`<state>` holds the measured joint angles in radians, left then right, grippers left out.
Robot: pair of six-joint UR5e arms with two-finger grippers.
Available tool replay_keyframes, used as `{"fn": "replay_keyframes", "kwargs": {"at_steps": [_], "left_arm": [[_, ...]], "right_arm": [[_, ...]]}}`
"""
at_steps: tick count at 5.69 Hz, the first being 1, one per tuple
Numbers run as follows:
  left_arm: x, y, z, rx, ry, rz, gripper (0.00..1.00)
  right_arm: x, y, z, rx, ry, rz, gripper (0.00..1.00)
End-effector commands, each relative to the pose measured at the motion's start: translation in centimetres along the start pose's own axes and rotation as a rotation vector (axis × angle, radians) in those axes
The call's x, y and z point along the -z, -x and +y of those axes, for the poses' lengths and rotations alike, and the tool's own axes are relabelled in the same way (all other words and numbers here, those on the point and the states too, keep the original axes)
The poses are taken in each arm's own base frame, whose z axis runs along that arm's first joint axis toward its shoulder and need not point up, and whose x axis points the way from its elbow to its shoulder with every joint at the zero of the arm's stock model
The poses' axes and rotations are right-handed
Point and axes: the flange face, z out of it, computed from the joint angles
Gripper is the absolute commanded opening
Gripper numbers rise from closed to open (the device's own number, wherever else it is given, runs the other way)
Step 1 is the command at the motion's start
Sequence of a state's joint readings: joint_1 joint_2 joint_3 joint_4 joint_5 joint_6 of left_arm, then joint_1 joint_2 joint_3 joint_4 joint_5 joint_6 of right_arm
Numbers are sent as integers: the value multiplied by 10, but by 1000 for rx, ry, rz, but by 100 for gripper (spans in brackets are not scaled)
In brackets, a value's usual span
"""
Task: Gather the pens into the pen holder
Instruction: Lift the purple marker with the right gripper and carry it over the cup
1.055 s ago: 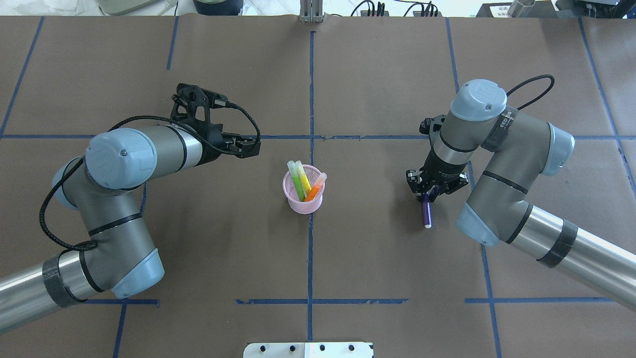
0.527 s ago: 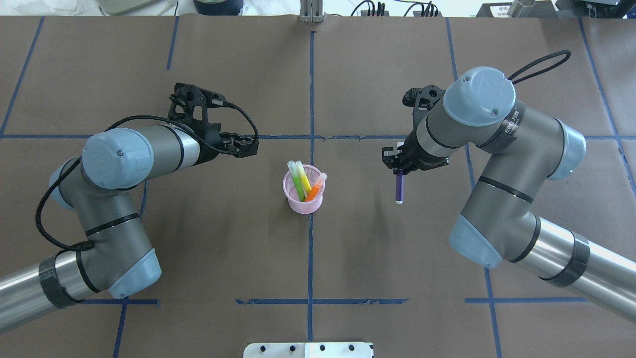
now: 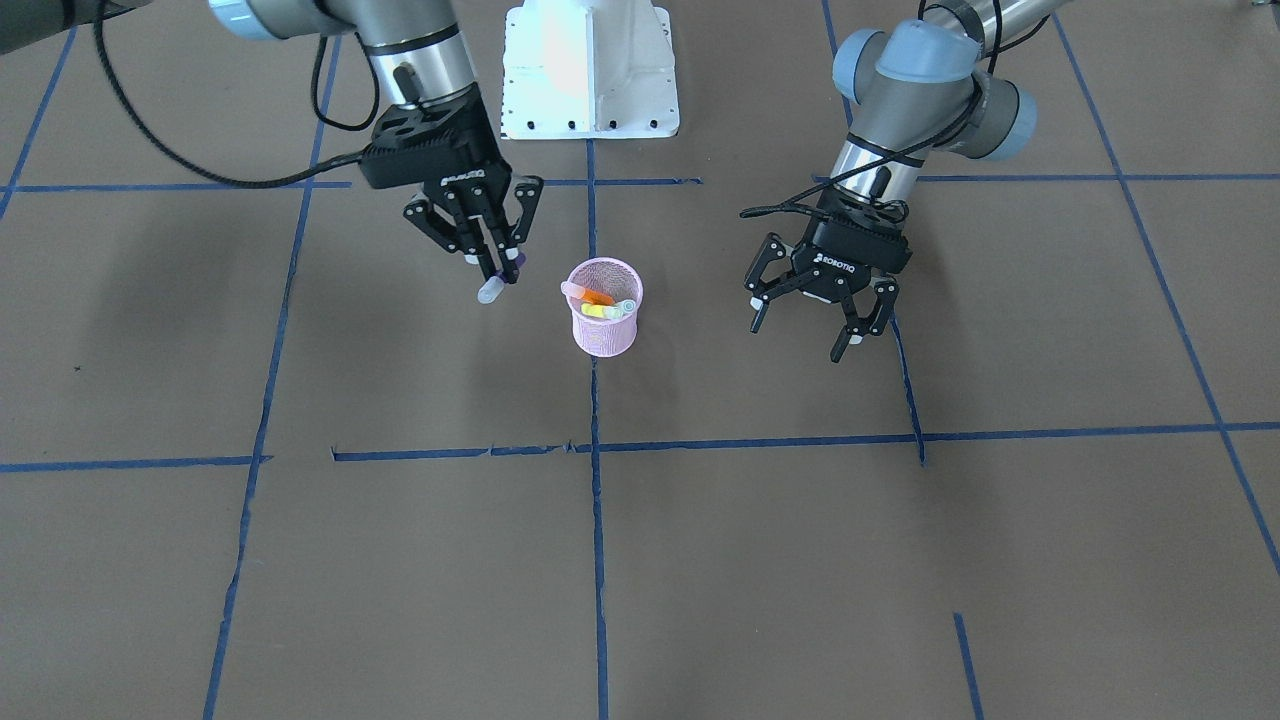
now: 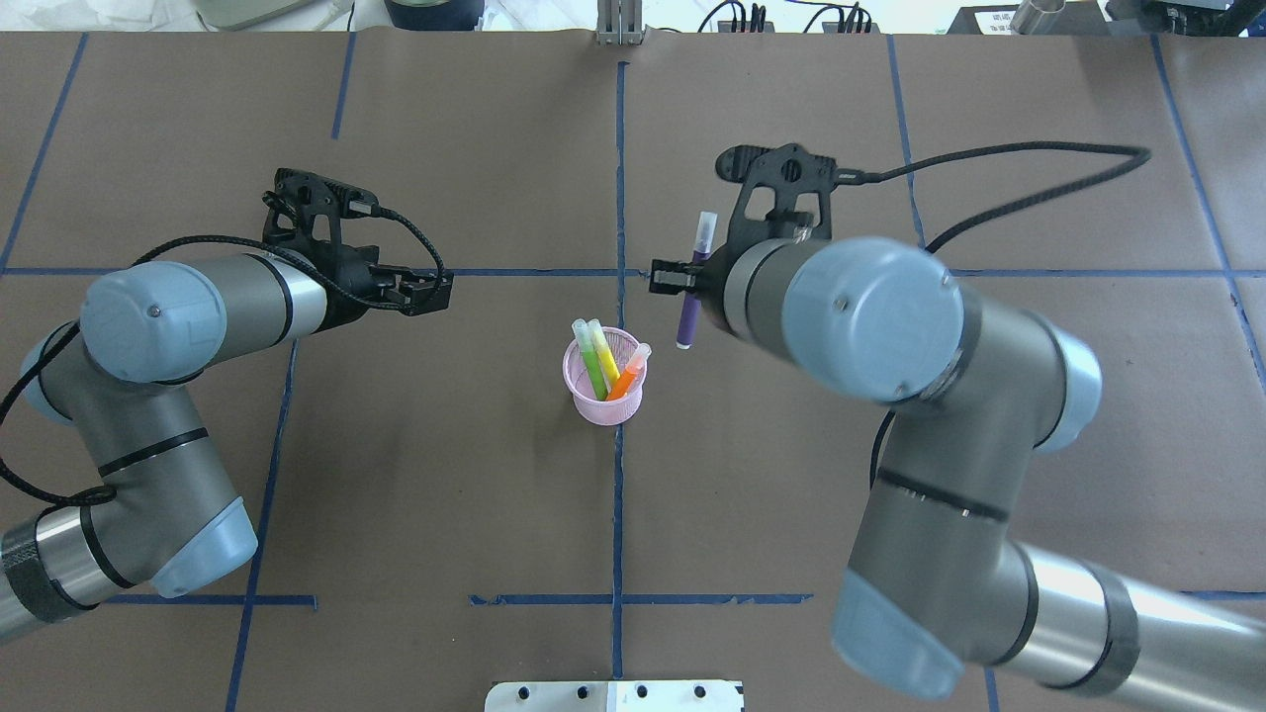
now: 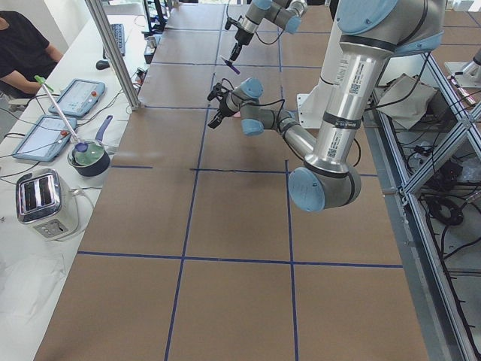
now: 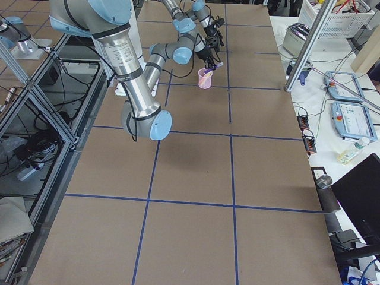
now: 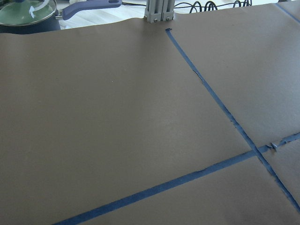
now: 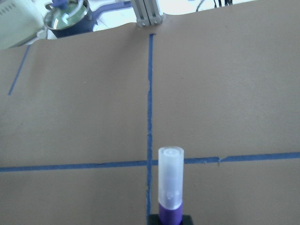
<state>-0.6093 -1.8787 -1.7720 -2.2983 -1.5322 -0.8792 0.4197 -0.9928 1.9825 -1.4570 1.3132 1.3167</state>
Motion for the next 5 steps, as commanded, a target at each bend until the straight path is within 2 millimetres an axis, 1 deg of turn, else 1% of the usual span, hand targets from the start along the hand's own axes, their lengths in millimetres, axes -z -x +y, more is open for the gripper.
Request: {"fn": "replay_keyframes", "kwargs": {"at_steps": [1, 2, 4, 5], "left_arm": [[-1, 4, 2, 0, 1, -5, 99], [-2, 6, 2, 2, 2, -9, 99], [-4, 7, 3, 2, 5, -12, 99], [-4, 6, 2, 2, 3, -10, 99]], "right_arm": [[3, 36, 62, 31, -247, -50, 0], [-25, 43, 97, 8, -347, -89, 0], [-38, 40, 105, 34, -367, -80, 0], [-43, 39, 107, 47, -367, -69, 6]]}}
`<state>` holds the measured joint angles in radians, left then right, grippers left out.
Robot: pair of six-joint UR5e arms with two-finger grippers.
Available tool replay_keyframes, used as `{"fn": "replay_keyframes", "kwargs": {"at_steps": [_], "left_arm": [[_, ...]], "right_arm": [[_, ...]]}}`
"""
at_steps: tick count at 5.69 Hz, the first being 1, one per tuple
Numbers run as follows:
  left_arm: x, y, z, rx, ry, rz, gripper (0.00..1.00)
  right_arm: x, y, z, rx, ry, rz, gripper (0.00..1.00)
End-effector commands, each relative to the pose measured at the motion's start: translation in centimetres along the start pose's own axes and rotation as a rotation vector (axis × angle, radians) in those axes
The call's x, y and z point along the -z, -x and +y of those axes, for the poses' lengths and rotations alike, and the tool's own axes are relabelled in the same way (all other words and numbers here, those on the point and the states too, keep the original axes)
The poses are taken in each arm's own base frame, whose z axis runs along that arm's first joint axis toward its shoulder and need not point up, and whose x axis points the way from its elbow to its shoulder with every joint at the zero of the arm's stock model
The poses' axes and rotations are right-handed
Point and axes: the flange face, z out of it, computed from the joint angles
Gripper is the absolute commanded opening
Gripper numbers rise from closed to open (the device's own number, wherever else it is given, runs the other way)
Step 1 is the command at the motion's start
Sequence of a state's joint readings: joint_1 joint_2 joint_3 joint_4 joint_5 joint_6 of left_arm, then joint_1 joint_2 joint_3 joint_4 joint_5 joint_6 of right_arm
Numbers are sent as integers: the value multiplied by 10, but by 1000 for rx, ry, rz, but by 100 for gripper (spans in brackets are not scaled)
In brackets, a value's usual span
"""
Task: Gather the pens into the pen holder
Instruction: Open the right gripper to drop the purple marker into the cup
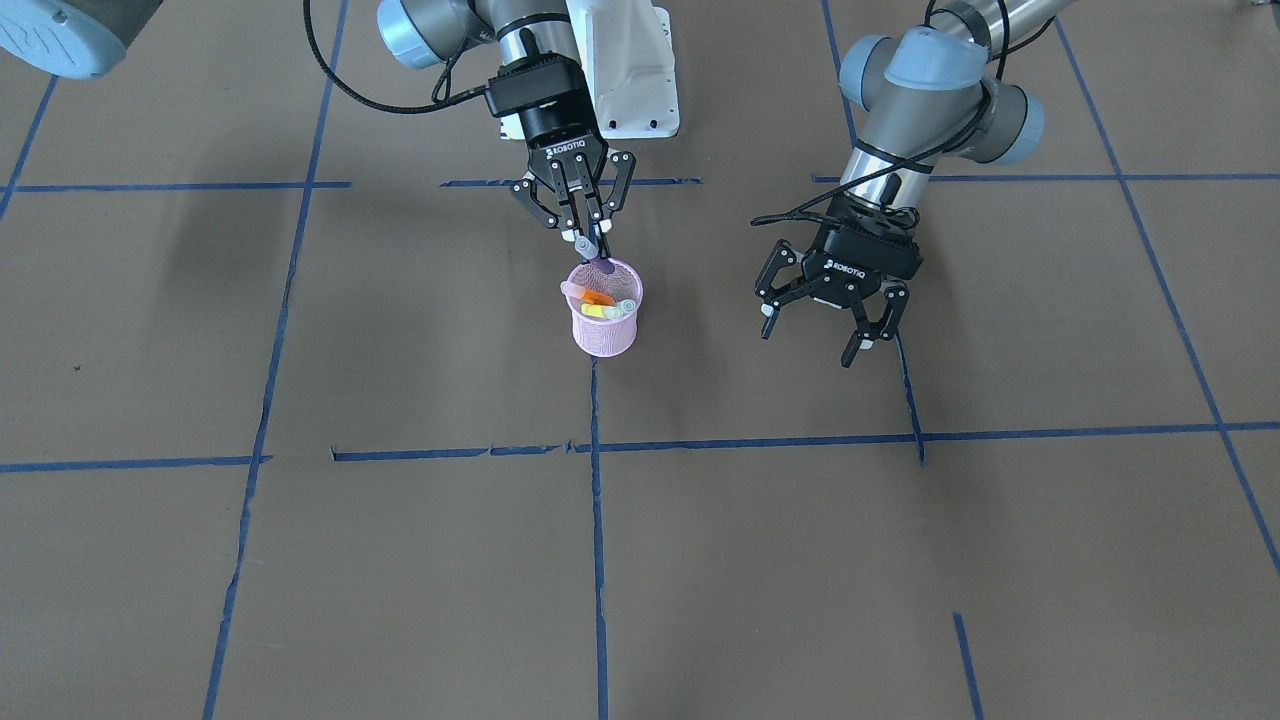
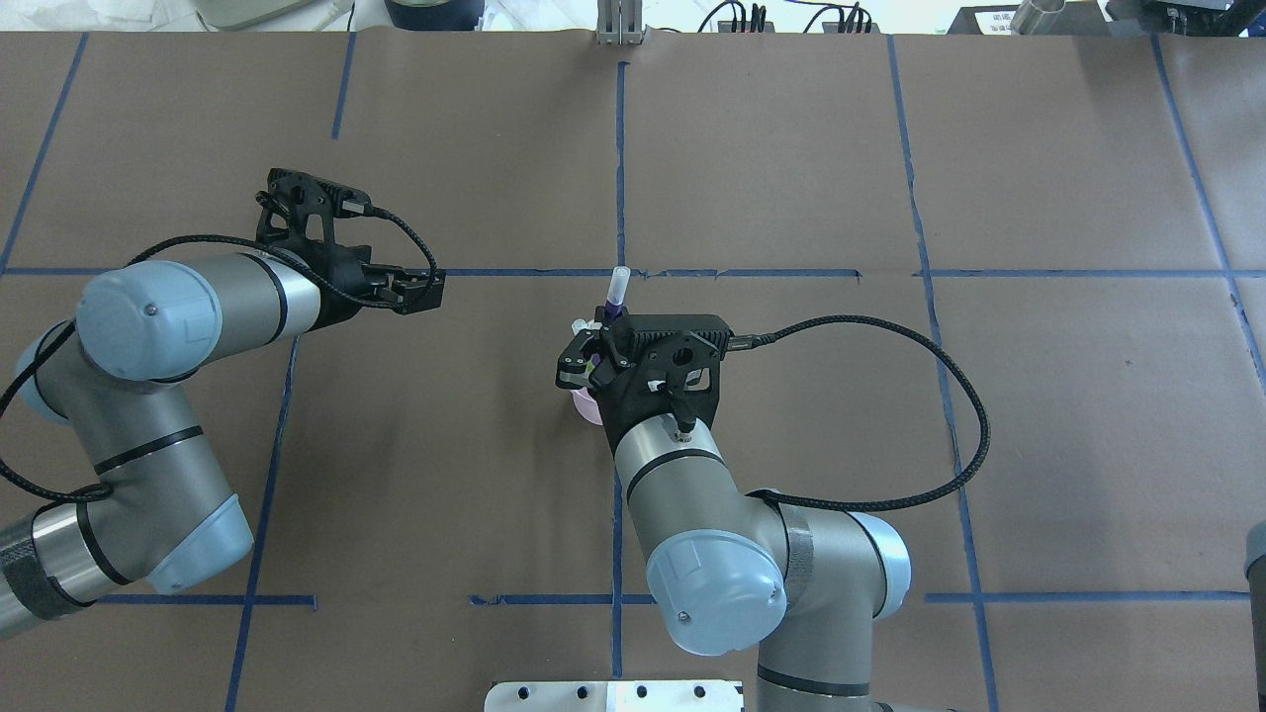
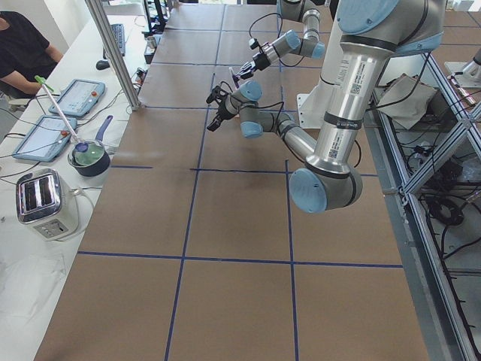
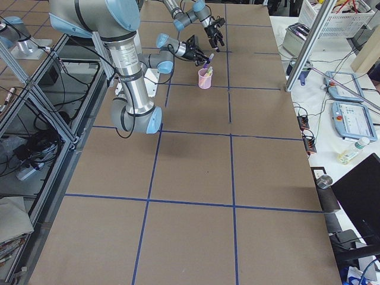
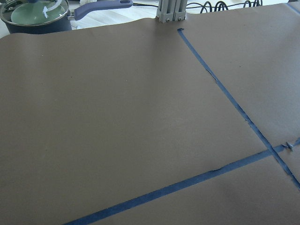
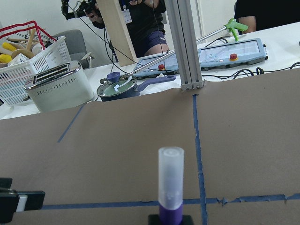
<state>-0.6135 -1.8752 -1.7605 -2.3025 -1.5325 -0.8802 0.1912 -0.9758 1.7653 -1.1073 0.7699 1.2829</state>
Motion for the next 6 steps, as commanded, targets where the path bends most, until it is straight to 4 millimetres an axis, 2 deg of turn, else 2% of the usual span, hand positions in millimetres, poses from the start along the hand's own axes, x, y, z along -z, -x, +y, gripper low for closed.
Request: {"fn": "replay_keyframes", "kwargs": {"at_steps": [1, 2, 3, 4, 5, 6], "left_arm": [[2, -2, -2, 1, -4, 5, 99], [3, -1, -1, 2, -4, 5, 99], [5, -2, -2, 2, -7, 8, 99], [-1, 2, 3, -1, 17, 4, 99], [-2, 34, 17, -68, 93, -5, 99], [9, 87, 29, -147, 164, -28, 99]], "right_arm": [[-1, 1, 13, 20, 9, 3, 38], [-1, 0, 13, 21, 5, 5, 82], [2, 2, 9, 17, 10, -7, 99], [19, 8, -14, -17, 8, -50, 99], [23, -5, -61, -42, 109, -122, 99], [11, -49, -91, -43, 198, -124, 99]]}}
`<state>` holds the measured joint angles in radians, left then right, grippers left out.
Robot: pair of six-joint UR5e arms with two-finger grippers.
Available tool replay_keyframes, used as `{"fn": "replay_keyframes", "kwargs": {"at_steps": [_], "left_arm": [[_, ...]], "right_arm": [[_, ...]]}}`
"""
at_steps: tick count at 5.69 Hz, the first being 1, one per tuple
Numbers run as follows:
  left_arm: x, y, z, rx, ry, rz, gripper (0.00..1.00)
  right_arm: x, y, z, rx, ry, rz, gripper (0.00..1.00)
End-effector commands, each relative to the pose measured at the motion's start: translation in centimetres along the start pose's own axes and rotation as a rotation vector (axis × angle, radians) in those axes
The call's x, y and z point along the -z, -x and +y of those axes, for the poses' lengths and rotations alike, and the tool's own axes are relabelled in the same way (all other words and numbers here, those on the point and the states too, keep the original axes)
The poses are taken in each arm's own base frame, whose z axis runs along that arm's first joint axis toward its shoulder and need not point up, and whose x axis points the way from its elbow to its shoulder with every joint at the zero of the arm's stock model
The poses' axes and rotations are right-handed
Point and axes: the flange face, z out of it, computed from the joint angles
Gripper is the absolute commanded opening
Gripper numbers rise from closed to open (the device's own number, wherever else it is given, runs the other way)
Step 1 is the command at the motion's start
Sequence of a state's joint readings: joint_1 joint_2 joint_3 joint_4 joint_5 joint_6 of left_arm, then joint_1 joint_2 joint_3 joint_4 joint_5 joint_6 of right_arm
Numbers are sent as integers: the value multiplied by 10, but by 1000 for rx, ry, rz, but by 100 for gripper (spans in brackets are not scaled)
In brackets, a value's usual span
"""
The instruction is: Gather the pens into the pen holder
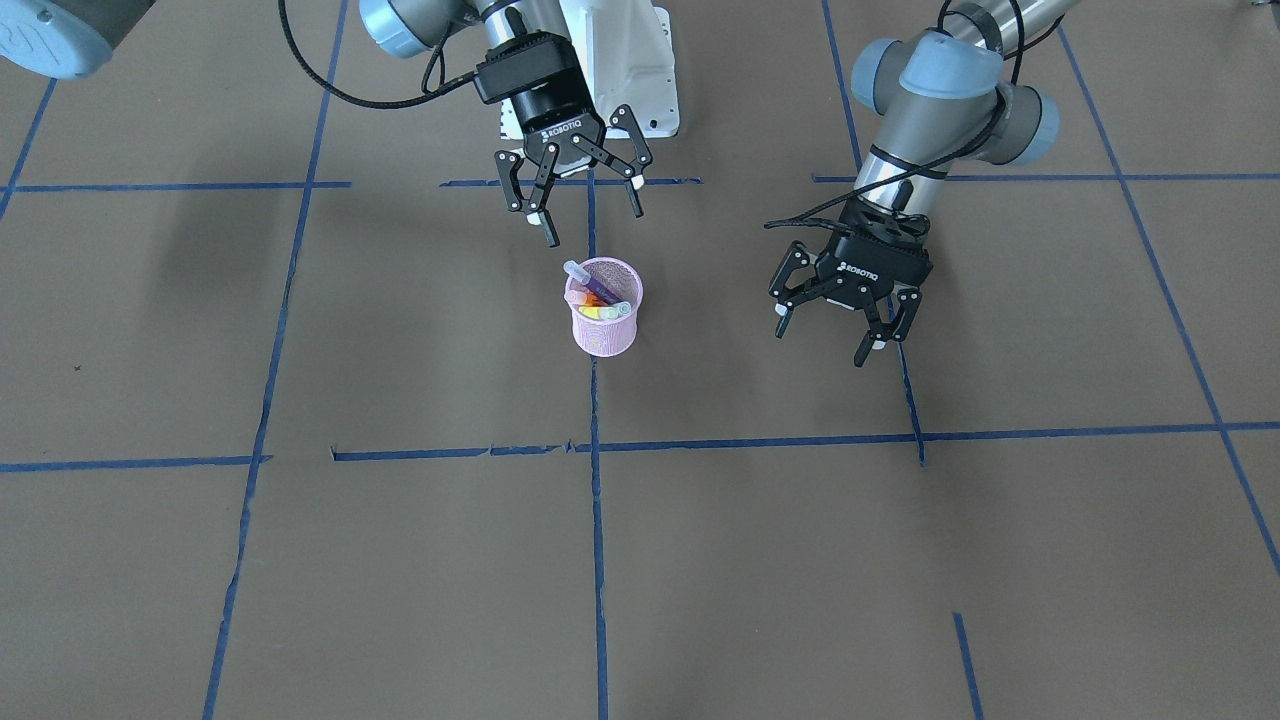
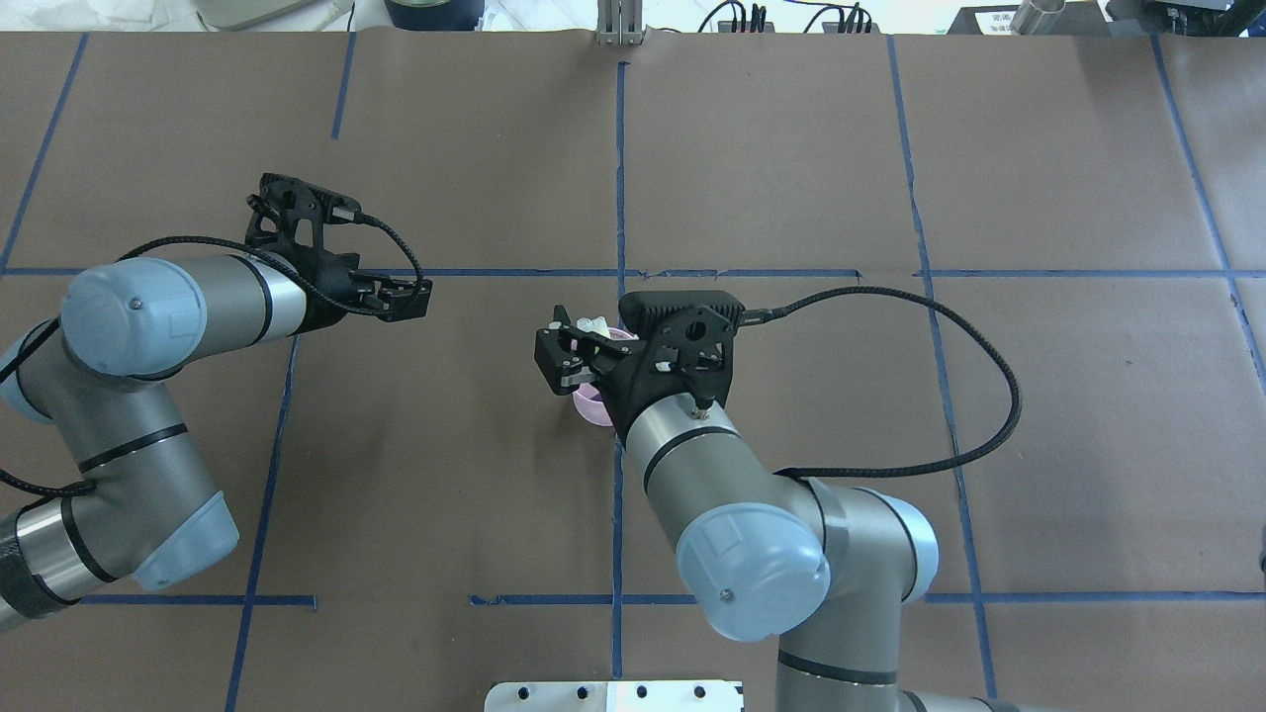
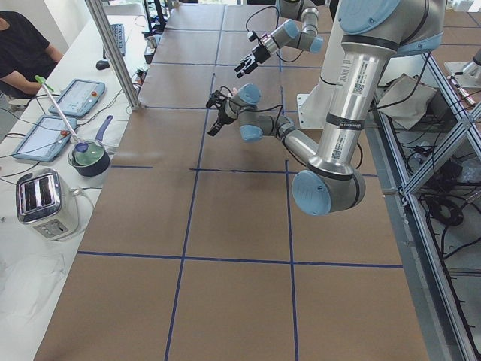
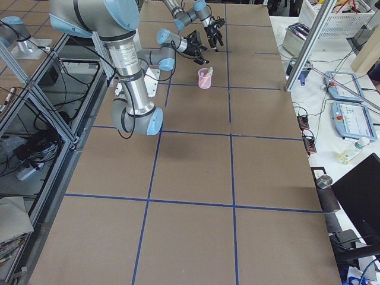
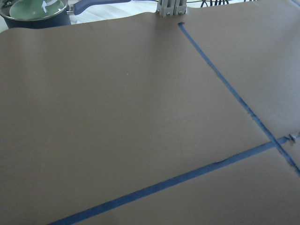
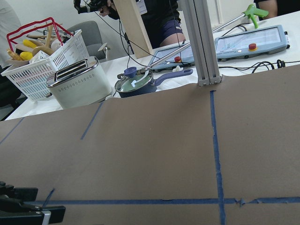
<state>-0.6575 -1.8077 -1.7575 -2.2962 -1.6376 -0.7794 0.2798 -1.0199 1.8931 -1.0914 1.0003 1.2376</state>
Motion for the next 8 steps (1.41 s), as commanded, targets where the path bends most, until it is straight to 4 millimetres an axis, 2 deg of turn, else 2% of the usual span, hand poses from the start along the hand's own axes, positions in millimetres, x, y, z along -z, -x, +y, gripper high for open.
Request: {"fn": "replay_keyframes", "kwargs": {"at_steps": [1, 2, 3, 4, 5, 6, 7, 8], "left_arm": [[17, 90, 15, -126, 109, -37, 99], [32, 147, 20, -192, 173, -73, 99], [60, 200, 2, -172, 241, -67, 99], [102, 260, -18, -167, 294, -46, 99], [145, 307, -28, -101, 326, 0, 99], [189, 351, -36, -55, 319, 14, 99], [212, 388, -29, -38, 394, -15, 99], [214, 402, -19, 35, 461, -28, 100]], "right_arm": [[-10, -94, -58, -7, 155, 43, 99], [-10, -169, -110, 6, 290, 77, 99], [-1, -247, -154, 59, 401, 111, 99], [13, -340, -198, 94, 482, 153, 99], [34, -430, -237, 128, 571, 134, 99], [60, -516, -268, 145, 612, 113, 99], [81, -587, -280, 168, 625, 117, 99], [95, -649, -279, 147, 652, 124, 99]]}}
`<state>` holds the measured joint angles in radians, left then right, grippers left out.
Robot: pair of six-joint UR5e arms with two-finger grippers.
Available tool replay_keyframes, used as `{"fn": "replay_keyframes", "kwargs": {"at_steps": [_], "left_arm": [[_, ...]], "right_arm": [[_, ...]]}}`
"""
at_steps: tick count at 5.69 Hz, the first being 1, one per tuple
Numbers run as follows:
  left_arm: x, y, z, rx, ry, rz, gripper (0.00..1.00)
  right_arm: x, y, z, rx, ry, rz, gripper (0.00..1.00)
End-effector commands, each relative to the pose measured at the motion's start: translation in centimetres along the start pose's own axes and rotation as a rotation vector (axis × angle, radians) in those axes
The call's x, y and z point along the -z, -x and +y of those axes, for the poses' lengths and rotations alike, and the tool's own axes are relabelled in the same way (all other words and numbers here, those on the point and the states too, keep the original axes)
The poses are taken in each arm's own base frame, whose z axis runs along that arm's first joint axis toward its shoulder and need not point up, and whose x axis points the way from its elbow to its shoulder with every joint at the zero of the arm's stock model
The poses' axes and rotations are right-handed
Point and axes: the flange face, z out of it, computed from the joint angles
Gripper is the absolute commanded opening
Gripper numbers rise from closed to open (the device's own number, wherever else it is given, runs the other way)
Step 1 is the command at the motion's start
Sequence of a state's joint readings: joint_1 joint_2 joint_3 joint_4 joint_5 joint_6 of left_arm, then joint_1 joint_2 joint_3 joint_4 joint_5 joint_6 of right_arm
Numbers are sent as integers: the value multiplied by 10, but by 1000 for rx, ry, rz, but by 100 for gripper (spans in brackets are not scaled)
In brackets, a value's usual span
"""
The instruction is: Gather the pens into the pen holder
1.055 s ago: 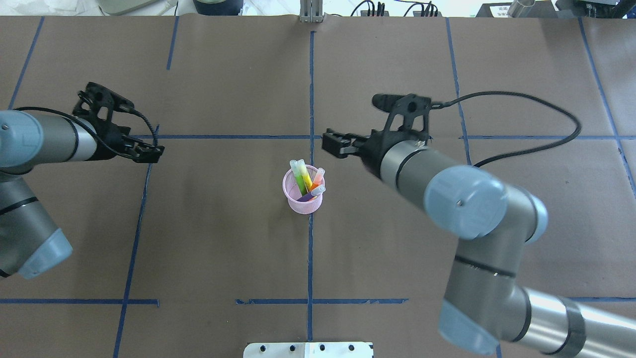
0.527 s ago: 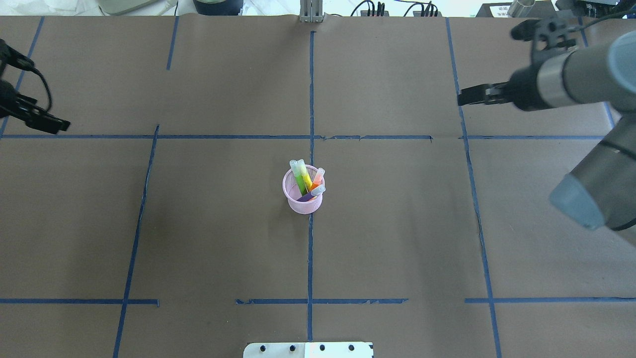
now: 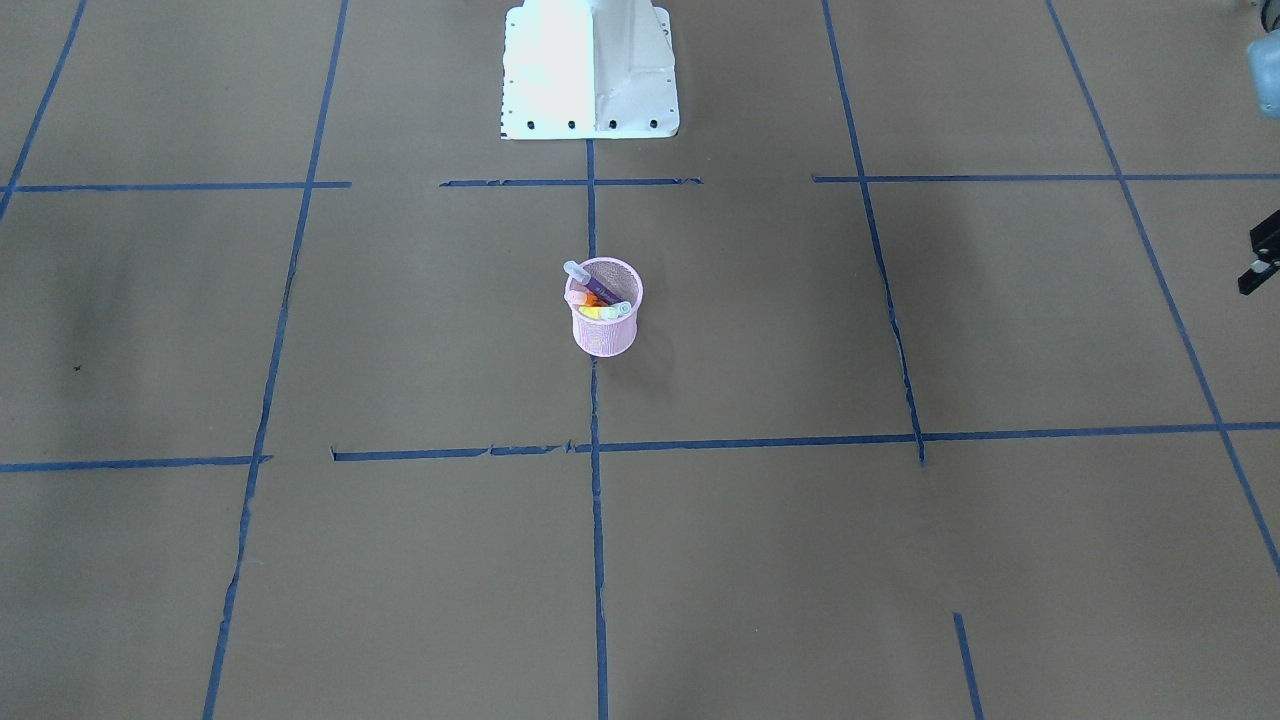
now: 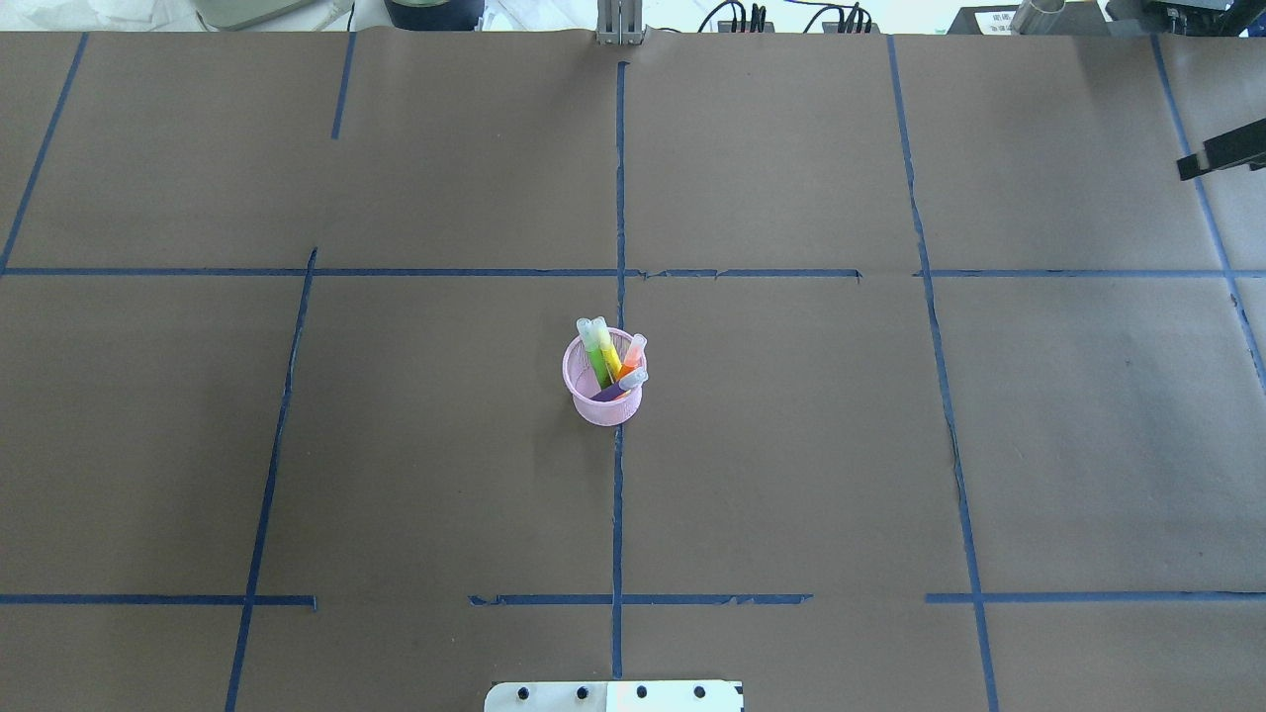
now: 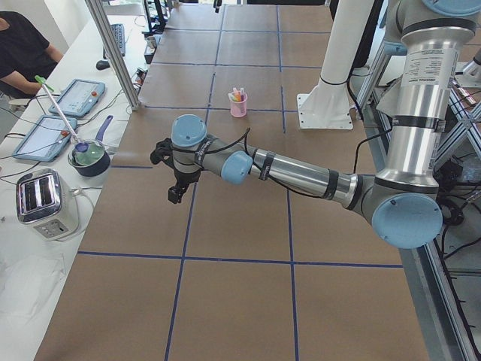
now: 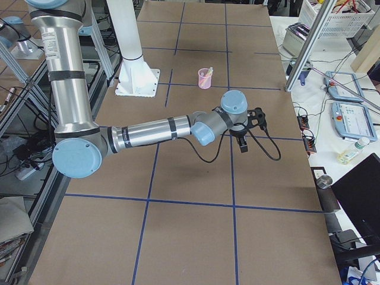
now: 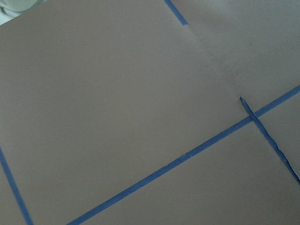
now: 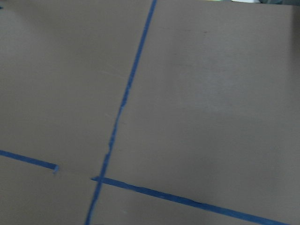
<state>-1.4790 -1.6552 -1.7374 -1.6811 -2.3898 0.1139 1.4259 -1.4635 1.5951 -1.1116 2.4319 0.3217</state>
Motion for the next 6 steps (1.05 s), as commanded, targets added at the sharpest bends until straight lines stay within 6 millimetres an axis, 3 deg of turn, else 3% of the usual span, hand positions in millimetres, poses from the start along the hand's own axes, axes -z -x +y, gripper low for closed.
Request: {"fn": "replay_keyframes", "kwargs": {"at_steps": [1, 2, 3, 4, 6], "left_arm": [[-12, 42, 31, 135, 115, 15, 100], [-25, 61, 82, 239, 156, 14, 100], [-25, 63, 85, 318, 161, -4, 100], [-28, 64, 93, 361, 170, -3, 100], [-22, 59, 84, 408, 169, -8, 100]], "right_arm": [[-8, -91, 30, -29, 83, 5, 99], [-12, -110, 41, -19, 169, 26, 99], [-13, -125, 48, -8, 247, 75, 99], [-11, -124, 51, -67, 307, 86, 99], [-4, -119, 47, -57, 307, 115, 99]]}}
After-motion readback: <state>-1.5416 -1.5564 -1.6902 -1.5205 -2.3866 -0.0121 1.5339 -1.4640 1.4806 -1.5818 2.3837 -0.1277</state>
